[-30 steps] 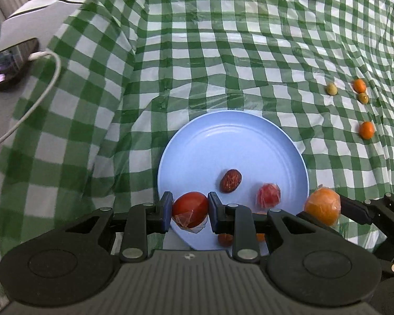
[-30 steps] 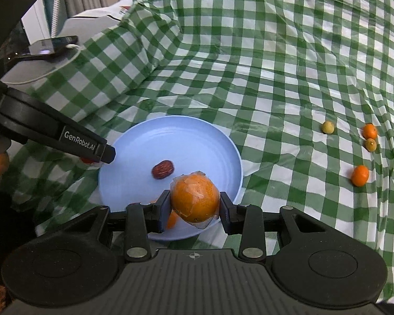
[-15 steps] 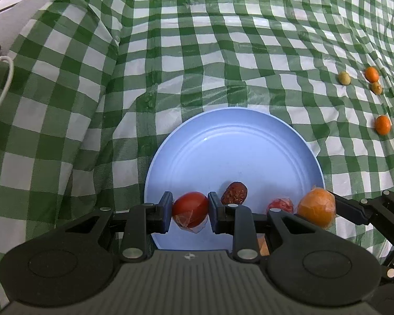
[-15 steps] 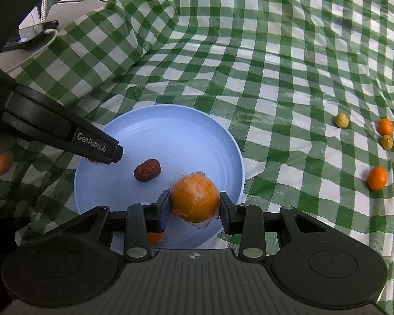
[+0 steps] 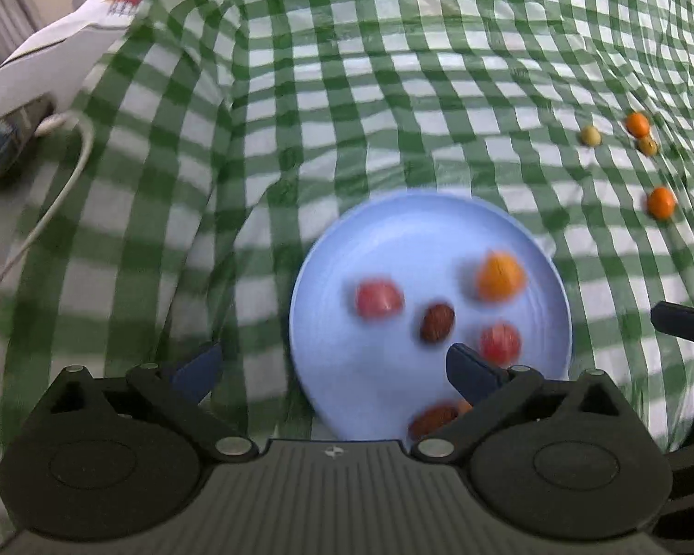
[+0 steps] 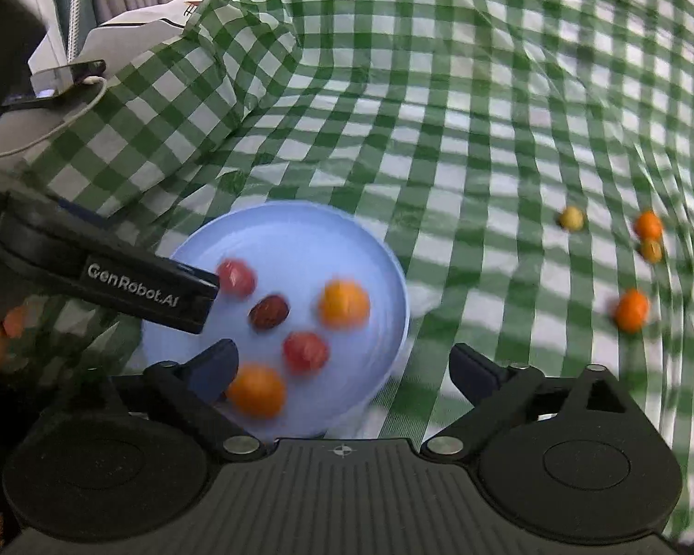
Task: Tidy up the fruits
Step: 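Open both tools to drop the apple and wrapped orange onto the plate, then grasp a small yellow fruit with the left tool while the right tool grasps an orange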
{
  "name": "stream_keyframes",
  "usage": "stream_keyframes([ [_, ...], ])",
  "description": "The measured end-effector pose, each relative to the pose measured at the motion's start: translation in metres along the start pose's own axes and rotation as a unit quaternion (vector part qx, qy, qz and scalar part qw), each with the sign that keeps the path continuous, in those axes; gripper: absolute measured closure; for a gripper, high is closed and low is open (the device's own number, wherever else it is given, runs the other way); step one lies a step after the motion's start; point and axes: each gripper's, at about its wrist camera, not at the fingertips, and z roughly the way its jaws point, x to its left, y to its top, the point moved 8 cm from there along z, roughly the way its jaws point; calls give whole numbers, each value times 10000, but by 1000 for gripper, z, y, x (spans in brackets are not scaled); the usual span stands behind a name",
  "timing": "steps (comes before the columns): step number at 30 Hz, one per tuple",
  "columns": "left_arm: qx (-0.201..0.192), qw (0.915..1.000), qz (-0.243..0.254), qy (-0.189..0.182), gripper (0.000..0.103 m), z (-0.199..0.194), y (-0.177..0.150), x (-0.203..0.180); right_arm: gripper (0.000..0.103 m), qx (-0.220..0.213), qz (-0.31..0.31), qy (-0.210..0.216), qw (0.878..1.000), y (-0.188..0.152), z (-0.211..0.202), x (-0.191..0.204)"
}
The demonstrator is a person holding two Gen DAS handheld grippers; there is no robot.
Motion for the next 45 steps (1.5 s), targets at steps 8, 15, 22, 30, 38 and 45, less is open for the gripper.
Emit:
stream_keyframes([
  [8,120,9991,-389,76,0,-47,-51,12,1,-163,-77,-34,9998,-20,-47,24],
  [15,-256,9981,-448,330,0,-90,-60,15,1,-644,-179,-143,9977,-23,-86,35],
  [22,-544,9965,-478,413,0,-119,-70,13,1,-935,-322,-194,9949,-30,-112,41],
  [30,-711,9952,-521,432,0,-133,-75,9,1,-1126,-369,-247,9926,-36,-130,44],
  [38,-784,9947,-498,441,0,-137,-74,9,1,-1181,-359,-274,9920,-36,-134,46],
  [45,-742,9950,-479,458,0,-136,-74,9,1,-1148,-337,-251,9925,-37,-133,47],
])
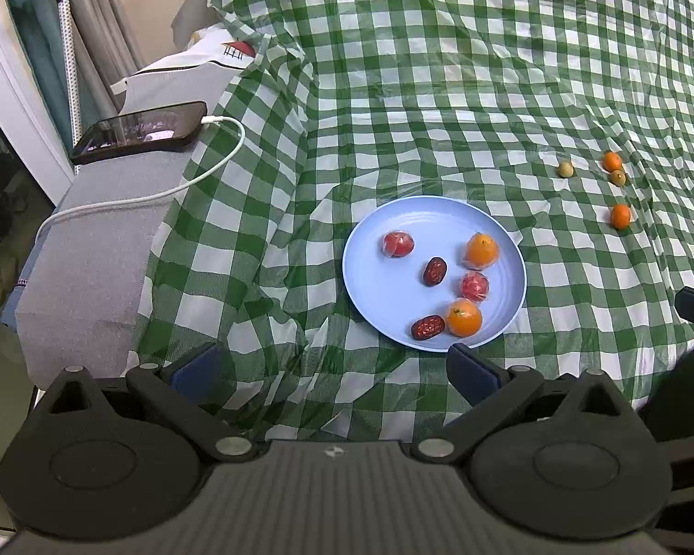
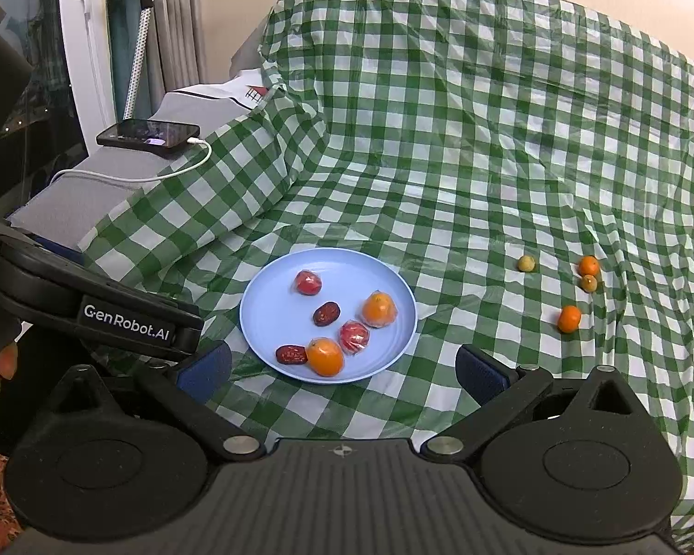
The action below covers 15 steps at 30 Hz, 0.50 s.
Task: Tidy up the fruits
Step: 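Grasp a small yellow fruit with the left tool while the right tool grasps an orange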
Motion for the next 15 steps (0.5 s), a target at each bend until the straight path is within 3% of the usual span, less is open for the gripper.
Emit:
stream_keyframes([
  [15,272,9996,89,-88,0,16,5,-8,1,71,307,104,9994,-7,18,-13],
])
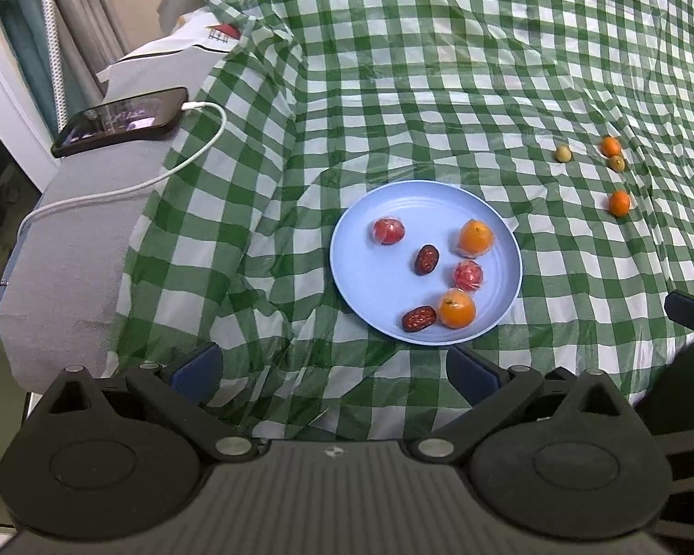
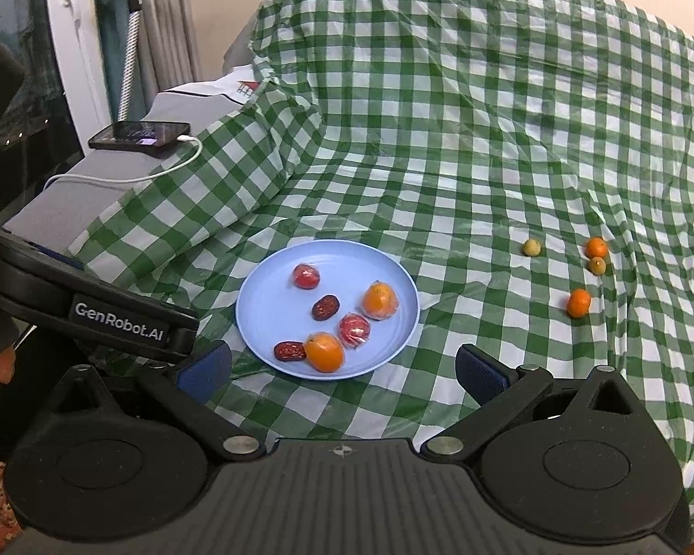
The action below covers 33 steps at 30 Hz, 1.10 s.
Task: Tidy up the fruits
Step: 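Grasp a small yellow fruit with the left tool while the right tool grasps an orange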
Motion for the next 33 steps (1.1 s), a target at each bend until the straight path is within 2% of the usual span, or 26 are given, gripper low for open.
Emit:
stream_keyframes([
  [6,108,9998,158,-7,0,10,10,-14,1,-6,263,-116,9996,-2,13,-22],
  [14,121,9993,300,-162,0,29,46,-44,1,-141,697,-785,9944,-3,47,-90],
  [19,177,9983,405,-381,0,52,80,-76,1,-208,958,-1333,9862,1,91,-155],
  [25,117,9968,529,-579,0,88,125,-118,4,-201,1145,-1665,9792,14,161,-220],
  [28,65,9957,668,-645,0,107,148,-141,21,-91,1327,-1707,9763,12,192,-243],
  [29,78,9952,718,-665,0,114,155,-150,36,-20,1414,-1712,9750,9,199,-250],
  [30,78,9946,748,-718,0,120,162,-159,47,50,1528,-1744,9727,4,205,-257],
  [31,49,9937,772,-816,0,127,170,-170,54,99,1605,-1778,9709,-1,211,-262],
  [32,22,9929,803,-874,0,133,176,-179,68,110,1604,-1856,9694,-6,214,-267],
  [33,-5,9922,850,-911,0,140,183,-189,73,-33,1508,-1911,9699,-7,213,-269],
])
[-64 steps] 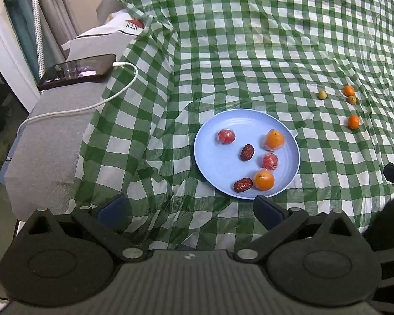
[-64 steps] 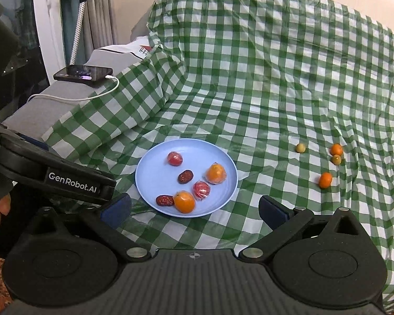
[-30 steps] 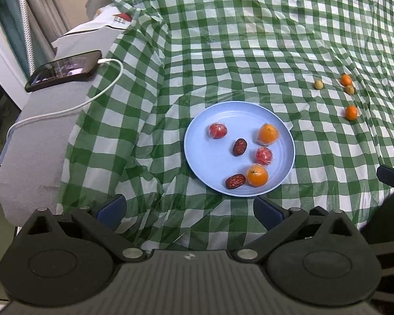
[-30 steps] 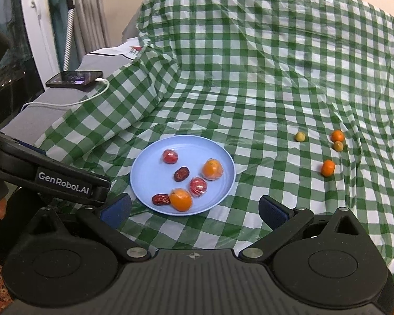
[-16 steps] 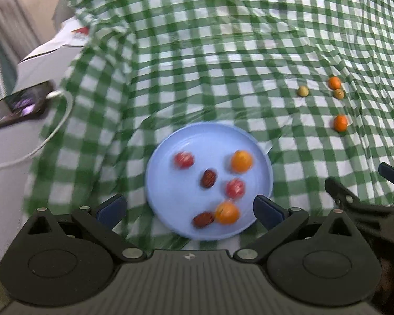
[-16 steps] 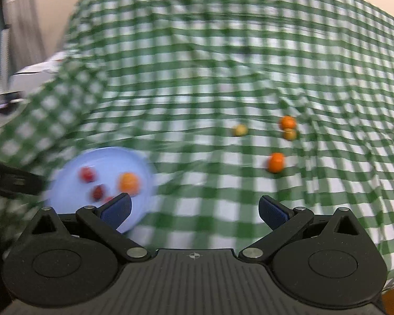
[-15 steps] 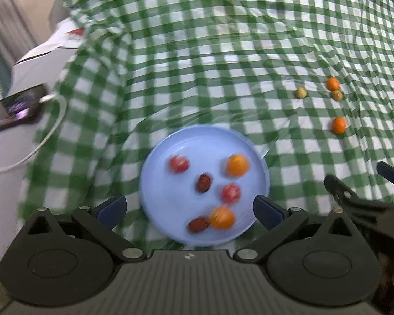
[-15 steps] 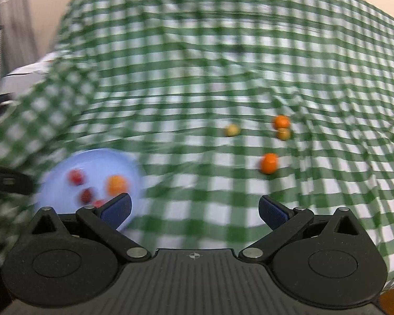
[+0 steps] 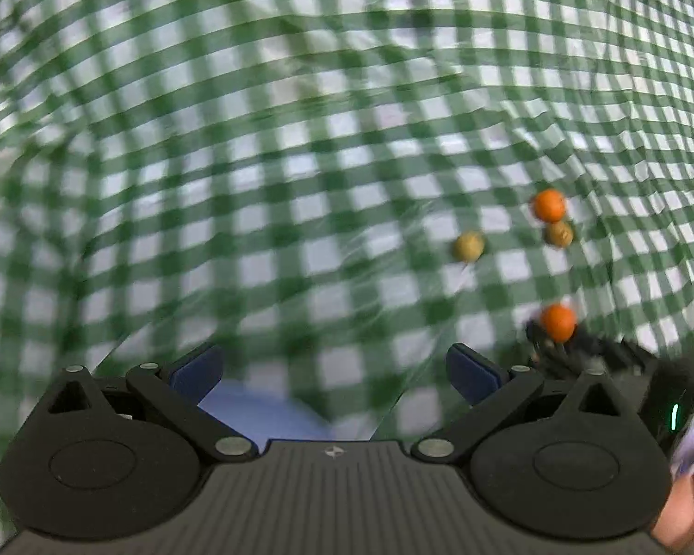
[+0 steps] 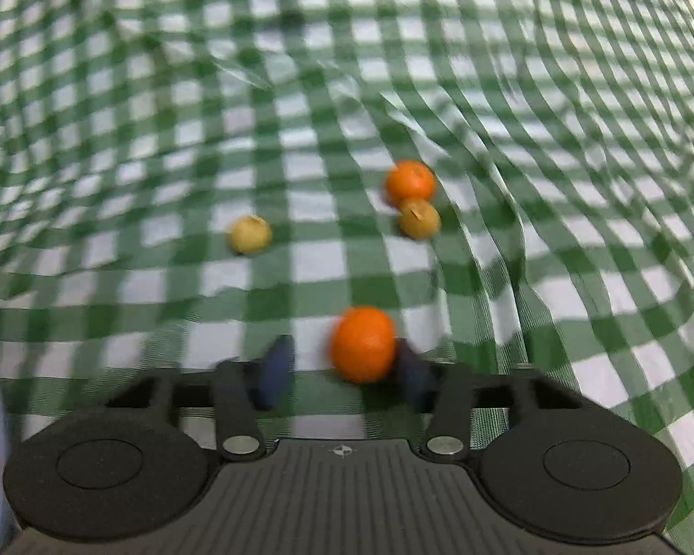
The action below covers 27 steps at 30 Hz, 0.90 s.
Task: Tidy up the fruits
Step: 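Grasp a small yellow fruit with the left tool while the right tool grasps an orange, then carry the yellow fruit and orange over the blue plate with both tools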
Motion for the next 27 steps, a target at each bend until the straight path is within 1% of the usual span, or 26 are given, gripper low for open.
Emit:
stream_keyframes([
  [1,-48,10000,67,-47,0,10,9,-10,73,-78,-43,-26,10000,0,0,-3],
  [3,-130,9997,172,-138,0,29,24,-27,74,-280,136,-247,9992,4,-2,-17],
  [5,-117,9993,237,-259,0,49,35,-43,74,-494,306,-595,9965,9,-3,-36],
  [7,-105,9987,295,-405,1,72,45,-61,74,-646,507,-1036,9912,12,-2,-59],
  [8,-75,9984,340,-442,5,83,48,-69,74,-640,642,-1222,9883,12,-1,-71],
  [10,43,9979,456,-452,11,109,53,-84,74,-535,934,-1332,9852,8,3,-88],
  [13,168,9970,679,-338,22,139,54,-96,73,-451,997,-1274,9858,9,10,-92],
  [14,187,9965,748,-316,30,146,55,-98,73,-468,979,-1225,9865,9,10,-91],
  [15,213,9960,802,-328,33,152,55,-100,73,-472,977,-1181,9871,9,11,-90],
  [16,194,9961,744,-443,41,154,56,-101,73,-468,972,-1160,9874,9,12,-90],
  [17,122,9958,684,-589,68,152,58,-102,73,-465,968,-1154,9875,8,10,-90],
  [18,99,9948,729,-711,75,149,59,-104,73,-462,980,-1148,9875,9,11,-89],
  [22,-89,9941,873,-637,76,128,57,-101,73,-544,1020,-1184,9862,16,15,-88],
  [25,-123,9952,732,-642,76,99,47,-86,74,-740,1099,-1332,9822,19,5,-93],
  [27,-136,9964,657,-523,76,74,38,-71,74,-819,1110,-1437,9800,20,1,-96],
])
